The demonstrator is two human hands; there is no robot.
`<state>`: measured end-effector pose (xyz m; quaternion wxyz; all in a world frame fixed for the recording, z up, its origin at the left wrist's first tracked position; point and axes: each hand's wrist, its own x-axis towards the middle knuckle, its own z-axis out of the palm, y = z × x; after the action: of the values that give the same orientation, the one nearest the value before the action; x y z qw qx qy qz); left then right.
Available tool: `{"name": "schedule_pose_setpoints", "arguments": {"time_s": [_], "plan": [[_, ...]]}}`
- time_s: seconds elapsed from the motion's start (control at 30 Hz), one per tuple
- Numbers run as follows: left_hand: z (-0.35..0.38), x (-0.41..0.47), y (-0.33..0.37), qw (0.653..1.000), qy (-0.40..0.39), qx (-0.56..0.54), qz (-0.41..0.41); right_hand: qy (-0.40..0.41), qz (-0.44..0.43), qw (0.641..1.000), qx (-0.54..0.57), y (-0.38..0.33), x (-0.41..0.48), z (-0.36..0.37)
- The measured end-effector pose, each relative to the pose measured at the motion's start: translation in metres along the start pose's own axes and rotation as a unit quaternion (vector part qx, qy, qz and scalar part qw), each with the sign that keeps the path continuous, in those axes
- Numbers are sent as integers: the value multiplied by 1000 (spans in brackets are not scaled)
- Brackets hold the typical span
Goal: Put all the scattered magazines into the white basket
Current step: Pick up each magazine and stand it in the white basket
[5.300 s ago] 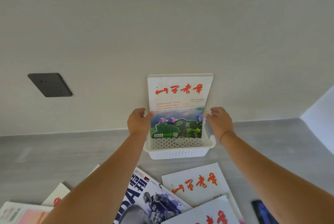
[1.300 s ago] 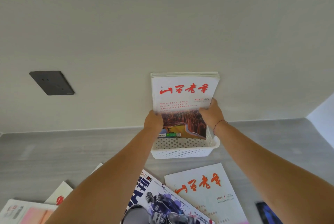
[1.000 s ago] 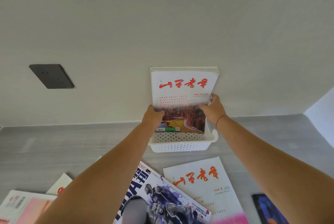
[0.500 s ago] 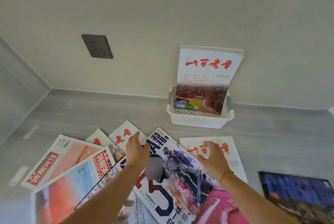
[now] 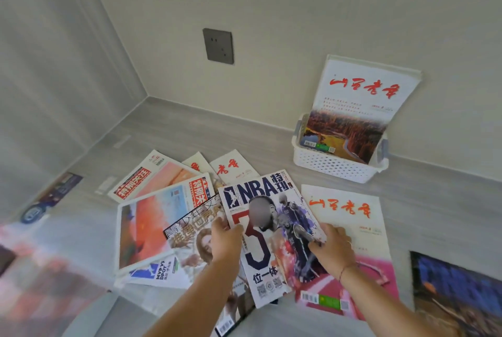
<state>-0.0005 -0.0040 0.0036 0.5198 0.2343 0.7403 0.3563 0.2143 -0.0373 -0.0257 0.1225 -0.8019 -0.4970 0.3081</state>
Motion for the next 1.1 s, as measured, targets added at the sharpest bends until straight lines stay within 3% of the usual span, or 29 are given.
{"name": "schedule_pose_setpoints", "arguments": {"time_s": [0.17, 0.27, 0.5, 0.57, 0.67, 0.73, 0.93, 1.1], "plan": [[-14, 0, 5, 996, -55, 59, -30, -47, -2, 997, 69, 6, -8, -2], [-15, -7, 0, 988, -112, 108, 11, -79, -7, 991, 107, 7, -13, -4], [-18, -25, 9, 977, -181, 25, 112, -103, 4, 968, 228, 9, -7, -19], [-19, -30, 17, 965, -221, 16, 139, -117, 11, 943, 310, 8, -1, -23], [-20, -31, 29, 952, -264, -7, 157, -146, 32, 866, 477, 5, 6, -32], [-18, -31, 43, 947, -276, -14, 167, -109, 24, 856, 504, 6, 13, -44], [22, -13, 111, 940, -257, 21, 226, -1, -72, 889, 452, -6, 37, -120], [94, 3, 201, 913, -267, 28, 307, 123, -128, 903, 391, -24, 78, -215]]}}
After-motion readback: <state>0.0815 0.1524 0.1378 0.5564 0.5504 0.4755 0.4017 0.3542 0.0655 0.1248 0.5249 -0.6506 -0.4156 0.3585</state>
